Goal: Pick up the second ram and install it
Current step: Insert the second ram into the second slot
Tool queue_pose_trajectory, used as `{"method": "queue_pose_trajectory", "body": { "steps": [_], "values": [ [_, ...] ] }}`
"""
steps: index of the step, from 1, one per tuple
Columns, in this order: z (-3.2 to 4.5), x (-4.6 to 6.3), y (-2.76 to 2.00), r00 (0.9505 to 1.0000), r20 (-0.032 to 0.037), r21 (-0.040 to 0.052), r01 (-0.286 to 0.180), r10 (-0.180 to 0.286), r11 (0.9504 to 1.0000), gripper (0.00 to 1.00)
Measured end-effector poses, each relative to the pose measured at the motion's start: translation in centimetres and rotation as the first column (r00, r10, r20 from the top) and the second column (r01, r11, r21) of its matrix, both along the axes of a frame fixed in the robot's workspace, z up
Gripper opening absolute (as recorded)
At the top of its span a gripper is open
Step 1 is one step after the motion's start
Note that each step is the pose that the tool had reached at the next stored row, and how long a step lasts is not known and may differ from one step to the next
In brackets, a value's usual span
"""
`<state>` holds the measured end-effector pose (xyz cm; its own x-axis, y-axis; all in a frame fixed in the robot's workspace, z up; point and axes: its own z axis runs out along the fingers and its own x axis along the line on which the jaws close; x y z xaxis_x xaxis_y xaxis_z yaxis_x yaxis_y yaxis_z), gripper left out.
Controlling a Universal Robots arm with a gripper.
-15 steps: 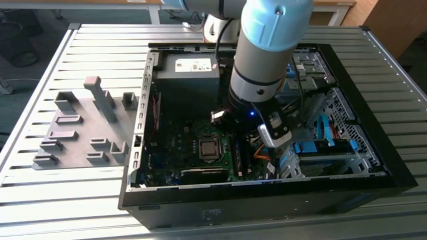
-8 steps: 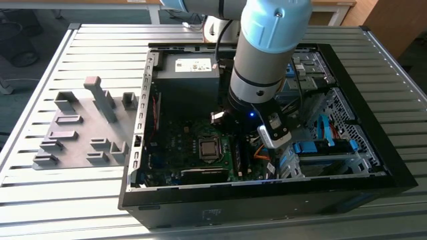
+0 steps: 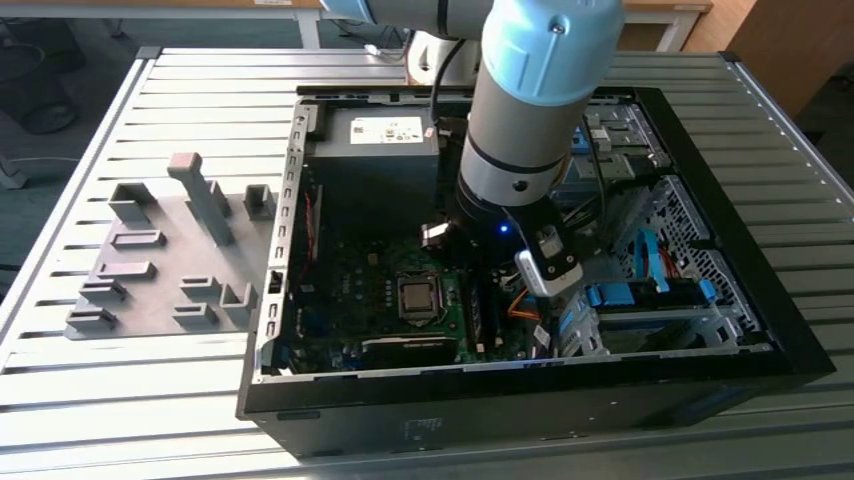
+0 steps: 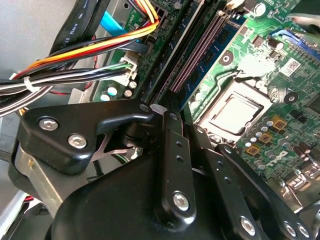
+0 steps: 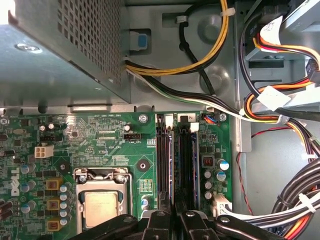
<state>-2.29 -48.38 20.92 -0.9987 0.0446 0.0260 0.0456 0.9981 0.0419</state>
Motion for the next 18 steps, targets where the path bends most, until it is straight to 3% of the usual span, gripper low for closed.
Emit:
{"method": "queue_pose_trajectory", "body": {
  "steps": [18],
  "values": [
    [-0.26, -0.02, 0.0, 1.0, -0.0001, -0.0005, -0.008, 0.008, 1.0, 0.14]
  ]
}}
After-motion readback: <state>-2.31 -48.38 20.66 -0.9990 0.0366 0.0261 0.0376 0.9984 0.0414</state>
